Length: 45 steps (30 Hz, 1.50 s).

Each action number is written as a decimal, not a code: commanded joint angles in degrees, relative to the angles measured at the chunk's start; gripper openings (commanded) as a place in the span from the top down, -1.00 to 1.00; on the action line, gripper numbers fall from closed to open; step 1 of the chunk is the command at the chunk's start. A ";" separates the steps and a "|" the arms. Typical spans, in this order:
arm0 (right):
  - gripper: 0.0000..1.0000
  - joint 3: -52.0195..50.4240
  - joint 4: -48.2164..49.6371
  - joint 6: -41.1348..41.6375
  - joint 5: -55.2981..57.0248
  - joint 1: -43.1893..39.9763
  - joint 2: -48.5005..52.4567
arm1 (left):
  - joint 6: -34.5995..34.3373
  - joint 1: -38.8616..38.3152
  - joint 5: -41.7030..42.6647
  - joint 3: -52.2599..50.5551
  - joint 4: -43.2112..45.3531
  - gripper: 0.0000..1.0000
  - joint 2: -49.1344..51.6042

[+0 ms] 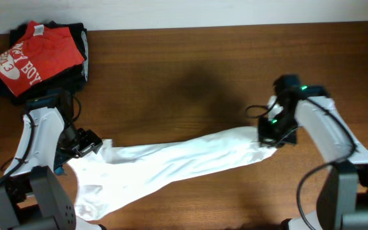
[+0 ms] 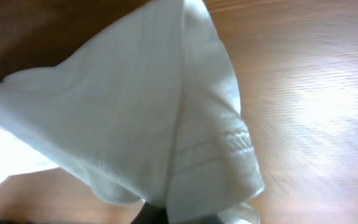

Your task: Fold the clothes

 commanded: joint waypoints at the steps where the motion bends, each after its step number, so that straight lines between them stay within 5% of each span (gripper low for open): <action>1: 0.92 4.68 -3.76 0.70 3.58 -3.13 -7.72 | 0.07 0.24 0.13 0.09 0.46 -0.98 -0.59; 7: 0.92 2.16 -3.85 1.36 2.86 11.89 -12.11 | 0.07 0.24 0.37 -0.24 0.59 -0.98 -0.44; 12: 0.92 -7.52 14.08 9.01 1.60 28.13 -11.80 | 0.04 0.24 0.79 -2.19 2.40 -0.98 -0.44; 19: 0.92 -7.91 25.42 17.27 0.72 39.41 -2.64 | 0.07 0.24 0.76 -2.19 2.60 -0.98 -0.44; 20: 0.58 -7.91 27.82 17.25 -0.74 41.11 0.20 | 0.07 0.24 0.76 -2.19 2.56 -0.98 -0.44; 22: -0.62 -7.76 27.23 17.18 -0.96 41.66 1.03 | 0.07 0.24 0.76 -2.19 2.56 -0.98 -0.44; 27: -0.80 11.78 2.32 11.30 4.74 35.34 -3.21 | 0.07 0.24 0.76 -2.19 2.69 -0.98 -0.44; 29: -0.60 12.07 4.09 7.69 5.53 31.71 -2.62 | 0.07 0.24 0.76 -2.19 2.69 -0.99 -0.44; 32: 0.73 7.23 10.29 7.74 2.51 30.25 2.75 | 0.07 0.24 0.76 -2.19 2.60 -0.98 -0.44; 33: 0.92 6.08 11.98 7.72 -0.79 30.60 5.16 | 0.07 0.26 0.74 -2.19 2.56 -0.98 -0.44; 39: 0.92 5.86 20.41 9.51 -6.14 35.43 19.45 | 0.07 0.24 0.74 -2.19 2.54 -0.98 -0.44; 42: 0.85 16.65 6.16 9.35 -0.48 33.97 15.45 | 0.07 0.24 0.74 -2.19 2.58 -0.98 -0.44; 44: 0.54 22.32 -0.66 8.98 -0.59 34.40 14.67 | 0.07 0.24 0.76 -2.19 2.75 -0.98 -0.44; 45: 0.54 21.49 -0.35 9.01 -1.55 35.08 14.93 | 0.07 0.24 0.76 -2.19 2.73 -0.98 -0.44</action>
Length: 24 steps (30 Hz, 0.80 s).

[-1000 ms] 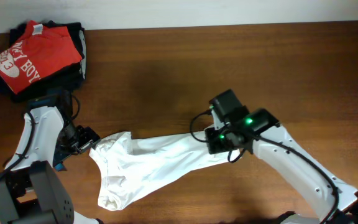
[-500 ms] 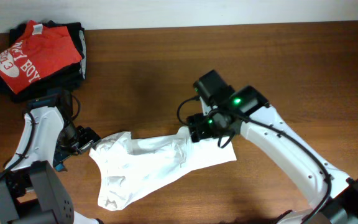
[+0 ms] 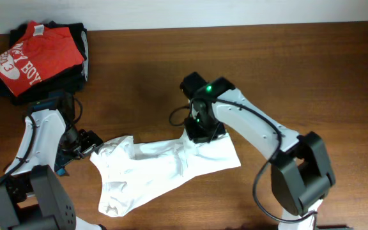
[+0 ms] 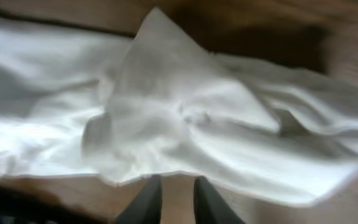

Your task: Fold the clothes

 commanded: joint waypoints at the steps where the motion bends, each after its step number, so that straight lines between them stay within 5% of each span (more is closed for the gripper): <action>1: 0.55 -0.59 0.66 0.24 -0.02 1.55 -1.05 | 0.09 0.26 -0.02 -0.17 0.09 -0.98 -0.44; 7: 0.46 -17.97 22.53 6.10 -3.63 7.26 -0.35 | 0.09 0.24 0.00 -0.17 -0.35 -0.98 -0.44; 10: 0.42 -13.03 15.65 3.58 -1.64 5.31 -1.09 | 0.11 0.24 0.00 -0.17 -0.31 -0.98 -0.44; 11: 0.29 -5.49 6.69 1.20 2.67 3.02 -2.12 | 0.11 0.26 0.00 -0.17 -0.28 -0.98 -0.44; 12: -0.81 2.78 -2.12 0.20 8.59 0.09 -2.47 | 0.26 0.26 0.00 -0.17 -0.24 -0.98 -0.44; 13: -0.97 9.86 -8.59 0.20 14.08 -3.61 -2.47 | 2.71 0.52 1.03 -0.17 0.22 -0.98 -0.44; 15: -0.97 17.70 -15.65 -0.87 17.35 -12.33 -2.47 | 7.65 3.32 5.81 -0.17 1.40 -0.98 -0.44; 17: -0.97 18.18 -18.18 -6.88 10.97 -23.26 -2.14 | 19.45 7.63 22.45 -3.28 1.20 -0.98 -0.44; 24: -0.97 18.14 -17.92 -10.32 6.03 -30.23 -2.05 | 22.73 6.60 34.95 -25.22 16.92 -0.98 -0.44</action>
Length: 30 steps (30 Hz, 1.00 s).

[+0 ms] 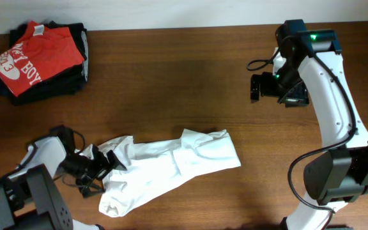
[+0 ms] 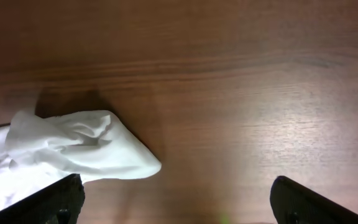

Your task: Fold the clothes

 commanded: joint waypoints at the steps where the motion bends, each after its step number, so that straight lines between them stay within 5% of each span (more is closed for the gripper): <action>1: -0.97 0.48 -0.02 -0.87 -0.96 -0.26 0.07 | 3.10 -0.26 4.11 -5.95 4.79 -0.98 0.81; 3: -0.97 0.48 -0.09 -0.85 -0.98 -0.26 0.07 | 3.04 -0.26 4.50 -6.23 5.27 -0.80 0.81; 6: -0.97 0.48 -0.87 -0.87 -0.96 -0.26 0.07 | 0.83 -0.26 4.44 -6.16 8.79 0.78 0.81; 7: -0.97 0.48 -1.01 -0.87 -0.96 -0.26 0.07 | -0.42 -0.26 3.65 -5.97 9.57 0.99 0.81; 11: -0.97 0.48 -1.79 -0.87 -0.96 -0.26 0.07 | -3.43 -0.24 -4.87 0.52 7.17 0.99 0.79; 15: -0.97 0.48 -3.10 -2.38 -0.96 -0.26 0.07 | -13.11 -0.24 -23.52 21.38 -11.10 0.99 0.74; 20: -0.97 0.48 -3.04 -2.34 -2.27 -0.26 0.07 | -10.58 -5.66 -19.91 46.27 -29.57 0.99 0.68; 27: -0.97 0.48 -3.67 -2.36 -3.58 -0.24 0.07 | -16.11 -35.36 -18.45 41.64 -24.46 0.99 0.76; 30: -0.97 0.48 -4.00 -2.36 -3.58 -0.24 0.07 | -20.13 -43.47 -18.43 32.61 -17.18 0.44 0.87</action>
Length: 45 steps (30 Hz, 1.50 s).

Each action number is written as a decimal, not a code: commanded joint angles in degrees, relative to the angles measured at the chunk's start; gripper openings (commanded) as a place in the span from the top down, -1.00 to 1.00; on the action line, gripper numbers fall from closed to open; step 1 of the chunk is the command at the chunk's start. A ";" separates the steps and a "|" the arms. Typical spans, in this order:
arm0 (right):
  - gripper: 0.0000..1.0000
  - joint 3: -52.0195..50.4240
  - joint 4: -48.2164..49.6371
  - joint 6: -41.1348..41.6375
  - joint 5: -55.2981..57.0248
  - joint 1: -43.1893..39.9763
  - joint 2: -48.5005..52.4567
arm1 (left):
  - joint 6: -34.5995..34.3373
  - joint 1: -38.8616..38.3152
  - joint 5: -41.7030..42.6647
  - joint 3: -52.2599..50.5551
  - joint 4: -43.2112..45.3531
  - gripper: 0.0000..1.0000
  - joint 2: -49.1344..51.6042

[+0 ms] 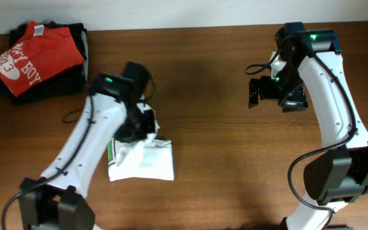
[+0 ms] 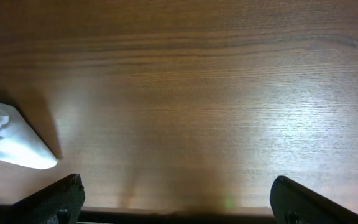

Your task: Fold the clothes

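Note:
The white garment (image 1: 142, 160) lies folded into a compact rectangle at the left middle of the table. My left gripper (image 1: 143, 125) hangs over its far edge, where a bit of white cloth rises into the jaws; it looks shut on that cloth. Far off at the back right, my right gripper (image 1: 255, 91) is above bare wood. In the right wrist view the right gripper (image 2: 179, 202) is open wide with nothing between its fingers (image 2: 64, 196), and a white tip of the garment (image 2: 11, 146) shows at the left edge.
A stack of folded clothes with a red printed shirt (image 1: 37, 61) on top sits at the back left corner. The brown wooden table (image 1: 235, 185) runs on to the right and front of the garment.
The left gripper was at the front left, at the left end of a long white strip. Now it is further back and right, and the garment is a compact rectangle. The right arm has hardly moved.
At first both grippers held the white garment stretched across the table. Then the right gripper was at the middle with its end laid over the rest. After that it stood open at the back right, the garment a shorter strip. Now the garment is a small rectangle.

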 commanded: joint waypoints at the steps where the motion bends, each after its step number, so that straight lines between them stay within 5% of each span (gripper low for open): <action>1: -0.98 0.44 -0.46 -0.59 -0.57 -0.24 0.07 | -4.00 -5.49 0.63 -8.11 4.63 0.17 0.11; 3: -0.97 0.44 -0.46 -0.57 -1.07 -0.20 0.07 | -4.66 -7.08 1.14 -9.79 5.18 0.04 0.11; 11: -0.98 0.44 0.44 -0.59 -2.43 1.64 0.07 | -4.61 -6.27 0.79 -8.00 0.39 0.07 0.04; 14: -0.97 0.44 0.39 -0.59 -2.43 1.64 0.07 | -8.66 -6.78 0.81 -16.13 8.41 0.62 0.11; 16: -0.97 0.44 0.39 -0.59 -2.43 1.64 0.07 | -10.29 -6.78 1.55 -23.08 15.85 0.82 0.11; 21: -0.97 0.44 0.61 -0.55 -2.43 1.62 0.07 | -10.23 -9.57 12.09 -35.82 34.71 0.99 0.11; 24: -0.97 0.44 0.68 -0.57 -2.43 1.62 0.07 | -11.72 -15.02 12.20 -33.29 29.40 0.99 -0.83; 27: -0.97 0.44 0.85 -0.57 -2.38 1.62 0.07 | -11.67 -14.73 2.01 -21.14 12.41 0.96 -6.80; 31: -0.98 0.44 0.87 -0.57 -2.21 1.62 0.07 | -10.01 -7.72 -5.88 -11.72 2.32 -0.07 -9.99; 33: -0.97 0.44 1.18 -0.57 -2.25 1.64 0.07 | -5.68 -1.60 -5.84 -13.97 3.78 -0.04 -9.07; 35: -0.97 0.44 1.25 -0.57 -2.25 1.64 0.07 | -4.98 -0.37 -5.84 -18.93 8.28 0.29 -7.06; 40: -0.97 0.44 0.85 -0.59 -2.23 1.64 0.07 | -4.98 1.77 -6.03 -31.41 16.74 0.29 0.09; 45: -0.97 0.44 0.83 -0.57 -2.23 1.64 0.07 | -7.13 4.22 -7.61 -20.48 2.95 0.40 -7.34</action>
